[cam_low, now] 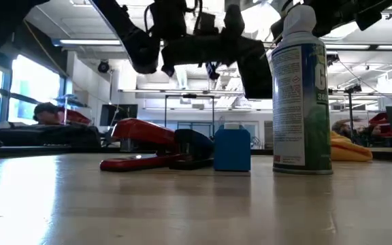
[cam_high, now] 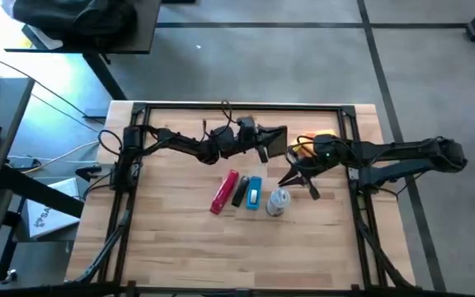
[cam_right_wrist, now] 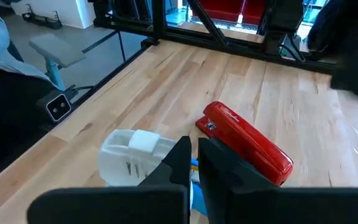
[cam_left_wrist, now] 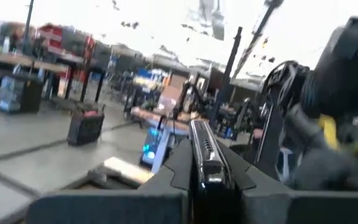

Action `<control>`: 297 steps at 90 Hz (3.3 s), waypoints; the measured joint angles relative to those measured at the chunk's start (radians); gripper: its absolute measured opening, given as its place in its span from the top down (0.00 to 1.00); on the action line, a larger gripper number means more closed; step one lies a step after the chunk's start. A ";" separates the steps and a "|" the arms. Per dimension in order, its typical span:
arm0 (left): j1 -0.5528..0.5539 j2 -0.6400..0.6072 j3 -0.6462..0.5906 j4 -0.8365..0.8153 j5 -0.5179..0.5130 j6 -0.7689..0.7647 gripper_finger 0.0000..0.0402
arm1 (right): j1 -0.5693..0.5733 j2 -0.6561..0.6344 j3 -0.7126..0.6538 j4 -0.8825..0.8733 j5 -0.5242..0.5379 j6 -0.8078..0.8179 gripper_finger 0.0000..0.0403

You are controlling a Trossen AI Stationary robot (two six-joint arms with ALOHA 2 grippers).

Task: Apply microfiber cloth
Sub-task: Spray the black cellphone using the white spray bottle

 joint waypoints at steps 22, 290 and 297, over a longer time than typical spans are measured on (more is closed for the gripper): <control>0.005 -0.081 -0.001 -0.026 0.061 0.020 0.98 | 0.000 0.000 0.000 -0.002 0.000 0.003 1.00; -0.223 -0.047 -0.003 -0.559 -0.191 2.495 0.98 | 0.031 -0.014 0.003 0.033 0.042 0.026 1.00; -0.226 -0.047 -0.003 -0.561 -0.201 2.487 0.98 | 0.031 -0.014 0.003 0.031 0.042 0.026 1.00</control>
